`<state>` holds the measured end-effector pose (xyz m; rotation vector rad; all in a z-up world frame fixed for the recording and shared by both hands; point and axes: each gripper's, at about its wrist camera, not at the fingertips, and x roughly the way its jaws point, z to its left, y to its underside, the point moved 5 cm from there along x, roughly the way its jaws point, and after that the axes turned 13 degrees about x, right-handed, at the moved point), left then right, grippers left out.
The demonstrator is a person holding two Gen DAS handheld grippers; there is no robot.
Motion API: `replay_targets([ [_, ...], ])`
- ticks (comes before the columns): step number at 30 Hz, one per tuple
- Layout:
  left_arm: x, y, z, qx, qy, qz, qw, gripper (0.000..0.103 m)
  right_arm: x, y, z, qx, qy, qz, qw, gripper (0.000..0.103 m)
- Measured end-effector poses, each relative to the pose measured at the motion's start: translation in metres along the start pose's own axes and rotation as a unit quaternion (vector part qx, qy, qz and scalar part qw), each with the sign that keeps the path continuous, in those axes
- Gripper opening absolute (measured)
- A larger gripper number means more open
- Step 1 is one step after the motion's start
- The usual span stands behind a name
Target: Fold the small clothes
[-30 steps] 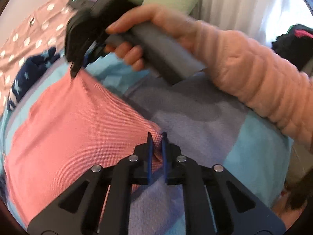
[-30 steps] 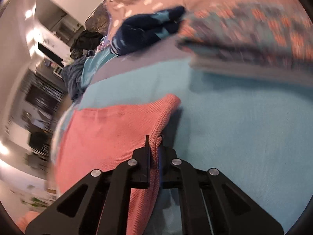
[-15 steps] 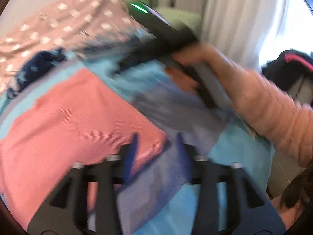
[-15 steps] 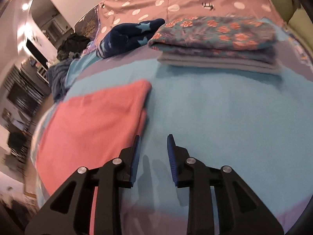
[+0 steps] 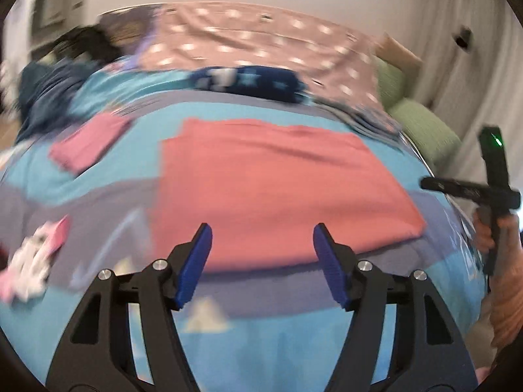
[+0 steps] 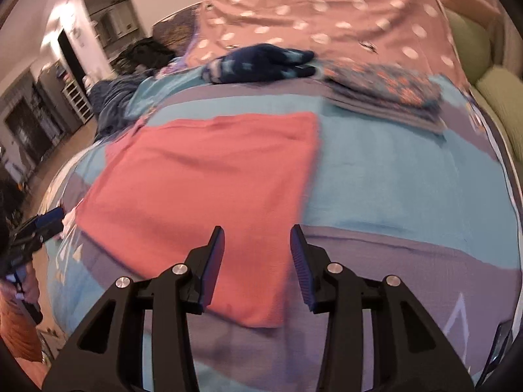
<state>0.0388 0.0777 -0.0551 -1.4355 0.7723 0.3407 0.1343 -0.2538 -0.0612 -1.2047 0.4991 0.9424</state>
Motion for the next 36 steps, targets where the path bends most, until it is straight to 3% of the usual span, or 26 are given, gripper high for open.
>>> replay_targets([
  [4,-0.032,0.035,0.056,-0.052,-0.028,-0.011,0.9982,0.061,0.008,0.013,0.070,-0.082,-0.006,-0.002,0.997,0.049],
  [7,-0.034,0.057,0.078,-0.087,-0.020,-0.005,0.9960,0.035,0.021,0.036,0.131,-0.162,-0.022,0.012,0.987,0.057],
  [10,-0.035,0.079,0.088,-0.099,-0.008,0.001,0.9950,0.024,0.041,0.074,0.192,-0.259,-0.032,0.025,0.965,0.057],
  [15,-0.028,0.097,0.099,-0.113,0.010,-0.006,0.9936,0.023,0.058,0.116,0.255,-0.369,-0.047,0.008,0.928,0.057],
  [19,-0.019,0.105,0.114,-0.142,0.028,-0.012,0.9894,0.023,0.082,0.126,0.278,-0.401,-0.016,-0.006,0.916,0.057],
  [23,-0.014,0.101,0.131,-0.156,0.049,-0.025,0.9862,0.023,0.113,0.119,0.279,-0.397,0.031,-0.011,0.917,0.057],
  [27,-0.007,0.097,0.138,-0.158,0.063,-0.032,0.9850,0.023,0.128,0.112,0.277,-0.385,0.045,-0.023,0.922,0.057],
  [32,0.003,0.096,0.144,-0.170,0.084,-0.033,0.9814,0.023,0.139,0.111,0.293,-0.421,0.092,-0.078,0.899,0.057],
  [35,0.010,0.092,0.147,-0.179,0.105,-0.032,0.9778,0.032,0.147,0.112,0.302,-0.441,0.114,-0.104,0.884,0.056],
  [36,0.014,0.087,0.149,-0.179,0.116,-0.032,0.9764,0.035,0.149,0.113,0.306,-0.447,0.116,-0.107,0.881,0.051],
])
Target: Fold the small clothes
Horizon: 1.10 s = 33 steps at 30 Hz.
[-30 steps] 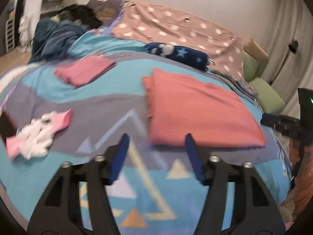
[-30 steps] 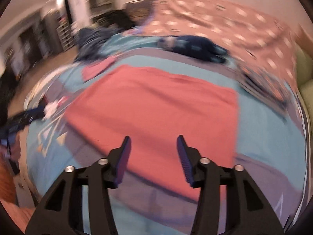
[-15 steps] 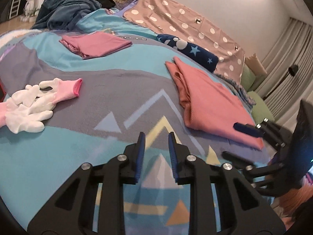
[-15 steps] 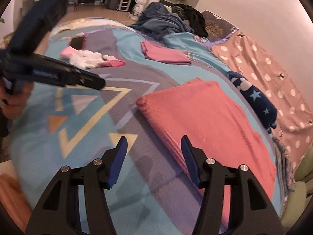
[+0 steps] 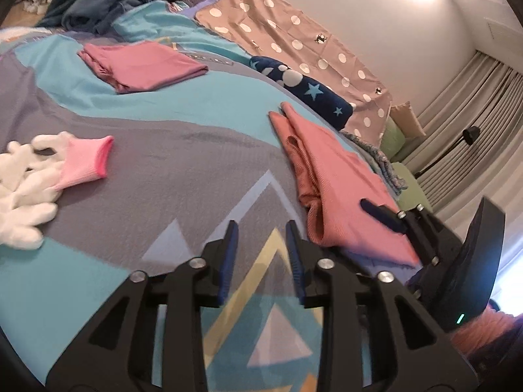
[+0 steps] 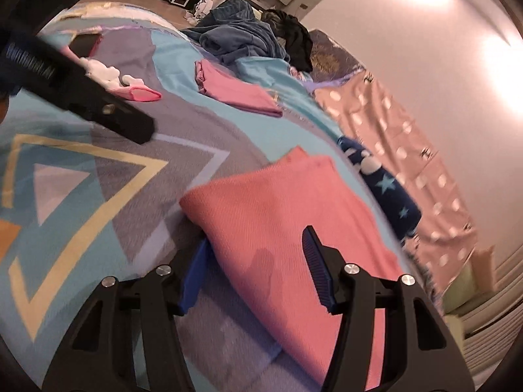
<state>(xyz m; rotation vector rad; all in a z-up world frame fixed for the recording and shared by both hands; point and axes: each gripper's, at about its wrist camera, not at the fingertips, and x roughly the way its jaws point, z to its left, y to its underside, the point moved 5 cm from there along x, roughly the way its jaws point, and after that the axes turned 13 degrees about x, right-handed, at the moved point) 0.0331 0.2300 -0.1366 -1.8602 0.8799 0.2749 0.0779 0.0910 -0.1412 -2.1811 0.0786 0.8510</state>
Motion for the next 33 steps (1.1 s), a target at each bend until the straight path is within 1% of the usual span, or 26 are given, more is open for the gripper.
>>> replay_targets([
  [1,0.003,-0.005,0.000,0.001,0.009,-0.001,1.0000,0.041,0.002,-0.002,0.003,-0.005,-0.004,0.000,1.000,0.043],
  [2,0.008,-0.014,-0.001,0.005,0.021,-0.003,0.9998,0.044,0.004,-0.004,0.004,-0.007,-0.008,0.002,1.000,0.038],
  [3,0.015,-0.024,0.000,0.006,0.028,-0.002,0.9996,0.049,0.006,-0.005,0.007,-0.009,-0.015,0.004,1.000,0.027],
  [4,0.025,-0.035,0.000,0.003,0.040,0.005,0.9992,0.049,0.008,-0.005,0.008,-0.010,-0.020,0.006,1.000,0.015],
  [6,0.045,-0.053,0.000,-0.007,0.072,0.021,0.9972,0.049,0.010,-0.007,0.009,-0.010,-0.025,0.007,1.000,0.006],
  [7,0.062,-0.066,-0.002,-0.013,0.093,0.033,0.9950,0.049,0.010,-0.009,0.008,-0.008,-0.026,0.004,1.000,0.005],
  [9,0.089,-0.082,-0.004,-0.017,0.115,0.061,0.9914,0.049,0.006,-0.011,0.001,0.006,-0.037,-0.004,0.999,0.005],
  [10,0.101,-0.087,-0.004,-0.018,0.114,0.073,0.9906,0.051,0.005,-0.012,-0.001,0.013,-0.042,-0.006,0.999,0.005],
  [12,0.134,-0.099,0.001,-0.020,0.094,0.106,0.9898,0.051,0.005,-0.013,-0.006,0.026,-0.053,-0.003,0.998,0.005],
  [13,0.147,-0.108,0.003,-0.020,0.097,0.109,0.9891,0.050,0.006,-0.014,-0.006,0.028,-0.054,-0.002,0.998,0.005],
  [15,0.161,-0.119,0.007,-0.025,0.090,0.110,0.9896,0.025,0.007,-0.014,-0.005,0.026,-0.053,-0.001,0.998,0.005],
  [16,0.171,-0.124,0.009,-0.025,0.088,0.117,0.9890,0.003,0.007,-0.014,-0.004,0.025,-0.053,-0.002,0.998,0.005],
  [17,0.176,-0.127,0.010,-0.026,0.086,0.119,0.9889,0.003,0.008,-0.014,-0.005,0.026,-0.054,-0.002,0.998,0.005],
  [19,0.177,-0.136,0.005,-0.010,0.069,0.101,0.9925,0.003,0.008,-0.014,-0.006,0.038,-0.064,0.003,0.997,0.004],
  [21,0.175,-0.141,0.000,0.015,0.059,0.081,0.9948,0.003,0.004,-0.019,-0.010,0.087,-0.100,0.013,0.991,0.004],
  [22,0.177,-0.139,0.000,0.026,0.047,0.077,0.9956,0.003,0.006,-0.017,-0.009,0.100,-0.108,0.023,0.989,0.004],
  [23,0.180,-0.133,0.005,0.020,0.042,0.080,0.9957,0.003,0.012,-0.012,-0.003,0.096,-0.108,0.039,0.989,0.004],
  [24,0.183,-0.128,0.010,0.008,0.043,0.083,0.9956,0.003,0.017,-0.008,0.000,0.089,-0.106,0.045,0.989,0.004],
  [26,0.178,-0.127,0.018,-0.022,0.069,0.067,0.9951,0.004,0.015,-0.011,-0.003,0.097,-0.111,0.042,0.988,0.004],
  [27,0.174,-0.128,0.020,-0.028,0.074,0.064,0.9948,0.004,0.014,-0.013,-0.008,0.109,-0.119,0.040,0.986,0.005],
  [28,0.169,-0.129,0.022,-0.025,0.064,0.060,0.9958,0.005,0.013,-0.013,-0.012,0.122,-0.126,0.040,0.984,0.006],
  [29,0.167,-0.129,0.022,-0.022,0.053,0.058,0.9967,0.010,0.011,-0.012,-0.014,0.131,-0.130,0.043,0.982,0.006],
  [30,0.164,-0.128,0.022,-0.021,0.049,0.056,0.9970,0.014,0.010,-0.010,-0.016,0.139,-0.134,0.051,0.980,0.011],
  [31,0.163,-0.127,0.022,-0.022,0.058,0.057,0.9965,0.027,0.006,-0.008,-0.016,0.142,-0.133,0.055,0.979,0.021],
  [32,0.162,-0.125,0.020,-0.025,0.072,0.061,0.9952,0.039,0.004,-0.005,-0.016,0.140,-0.129,0.054,0.980,0.025],
  [33,0.160,-0.123,0.018,-0.026,0.084,0.062,0.9942,0.042,0.001,-0.003,-0.017,0.130,-0.117,0.050,0.983,0.029],
])
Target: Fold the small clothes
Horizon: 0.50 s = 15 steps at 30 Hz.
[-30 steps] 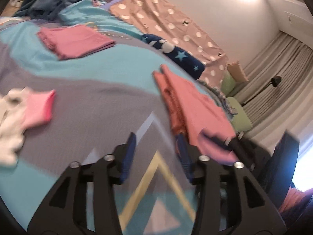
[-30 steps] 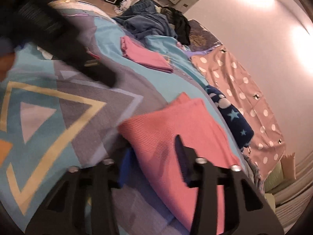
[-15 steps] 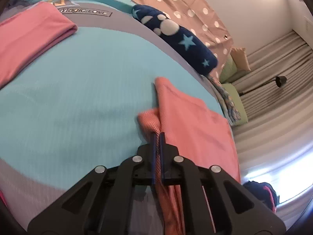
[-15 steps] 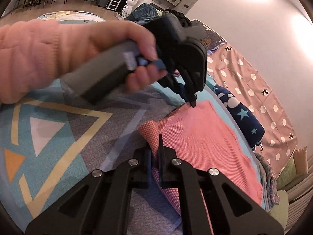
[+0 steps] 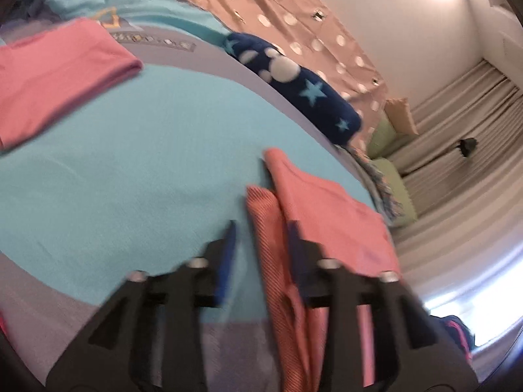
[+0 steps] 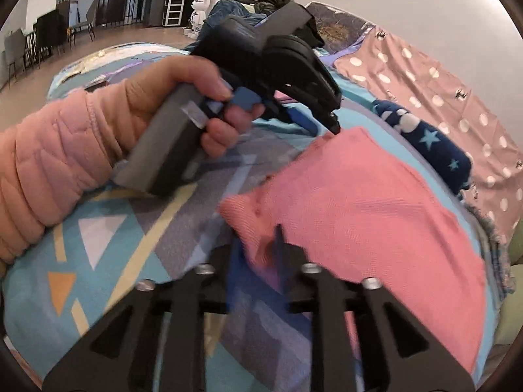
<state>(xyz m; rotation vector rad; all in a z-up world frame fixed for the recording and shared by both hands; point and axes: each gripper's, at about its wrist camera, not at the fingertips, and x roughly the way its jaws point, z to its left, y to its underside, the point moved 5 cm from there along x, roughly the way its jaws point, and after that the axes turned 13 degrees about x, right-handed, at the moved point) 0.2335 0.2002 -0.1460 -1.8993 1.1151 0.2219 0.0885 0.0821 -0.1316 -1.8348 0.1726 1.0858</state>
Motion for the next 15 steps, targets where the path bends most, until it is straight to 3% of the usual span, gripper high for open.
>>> replay_targets([
  [3,0.001,0.002,-0.007,0.024,-0.002,0.007,0.9997,0.050,-0.002,0.008,0.006,-0.046,0.039,-0.008,0.998,0.032],
  [10,0.006,0.005,-0.007,0.029,0.004,0.004,0.9996,0.050,0.018,-0.001,0.026,-0.104,0.103,-0.034,0.989,0.033],
  [15,0.012,0.001,-0.009,0.029,0.013,0.004,0.9995,0.048,0.023,-0.005,0.026,-0.090,0.100,-0.028,0.991,0.025],
])
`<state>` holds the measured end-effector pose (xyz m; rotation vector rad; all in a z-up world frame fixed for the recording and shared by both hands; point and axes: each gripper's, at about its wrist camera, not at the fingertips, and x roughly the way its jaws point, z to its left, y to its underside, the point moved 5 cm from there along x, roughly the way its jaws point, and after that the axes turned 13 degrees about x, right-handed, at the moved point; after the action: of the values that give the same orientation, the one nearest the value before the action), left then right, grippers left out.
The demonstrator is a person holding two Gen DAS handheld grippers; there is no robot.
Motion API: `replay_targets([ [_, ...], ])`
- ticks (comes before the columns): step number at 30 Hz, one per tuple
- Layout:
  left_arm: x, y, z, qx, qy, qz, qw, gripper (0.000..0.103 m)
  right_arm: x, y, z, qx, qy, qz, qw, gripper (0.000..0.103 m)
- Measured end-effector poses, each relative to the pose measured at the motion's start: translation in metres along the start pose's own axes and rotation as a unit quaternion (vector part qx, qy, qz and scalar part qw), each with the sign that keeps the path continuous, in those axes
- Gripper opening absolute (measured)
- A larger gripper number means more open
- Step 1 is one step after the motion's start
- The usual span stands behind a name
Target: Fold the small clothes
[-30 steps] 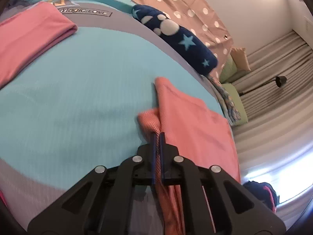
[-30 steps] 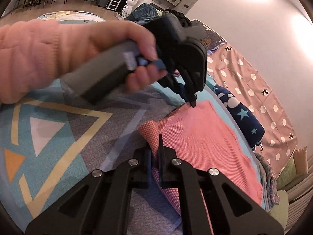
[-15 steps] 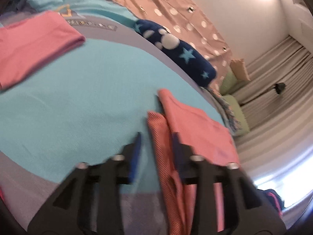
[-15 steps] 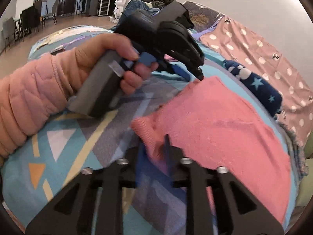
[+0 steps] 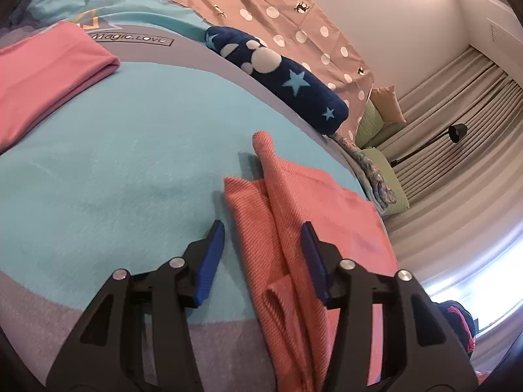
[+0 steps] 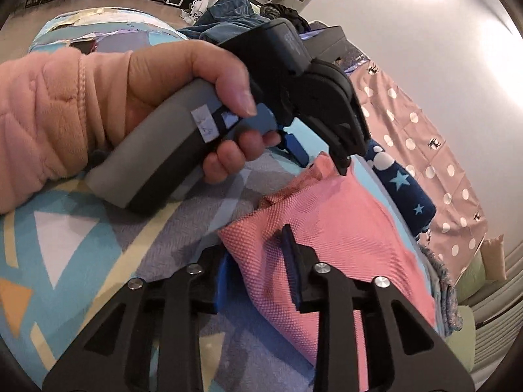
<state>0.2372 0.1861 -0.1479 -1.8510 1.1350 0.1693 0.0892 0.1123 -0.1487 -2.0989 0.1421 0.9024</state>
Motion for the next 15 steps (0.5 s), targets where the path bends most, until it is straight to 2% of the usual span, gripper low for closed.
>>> replay_targets([
  [3,0.006,-0.004,-0.003,0.005,-0.004,0.001,1.0000,0.046,-0.001,0.000,0.002,0.004,-0.003,0.004,1.000,0.021],
  [4,0.008,-0.006,-0.004,0.007,-0.008,0.003,0.9999,0.042,0.000,0.000,0.001,0.008,-0.004,0.005,1.000,0.019],
  [6,0.011,-0.007,-0.003,0.007,-0.016,0.009,0.9998,0.031,0.002,-0.002,-0.002,0.020,-0.008,0.010,1.000,0.015],
  [7,0.013,-0.007,-0.003,0.006,-0.017,0.012,0.9998,0.017,0.002,-0.003,-0.003,0.026,-0.010,0.012,1.000,0.013],
  [8,0.017,-0.006,-0.003,0.002,-0.010,0.024,0.9997,0.013,0.002,-0.004,-0.006,0.039,-0.016,0.015,0.999,0.012],
  [11,0.015,-0.007,-0.006,0.008,-0.019,0.022,0.9995,0.012,-0.003,-0.007,-0.015,0.084,-0.041,0.020,0.995,0.008],
  [15,0.007,-0.013,-0.009,-0.002,-0.015,0.016,0.9997,0.012,-0.019,-0.011,-0.028,0.137,-0.062,0.002,0.989,0.007],
])
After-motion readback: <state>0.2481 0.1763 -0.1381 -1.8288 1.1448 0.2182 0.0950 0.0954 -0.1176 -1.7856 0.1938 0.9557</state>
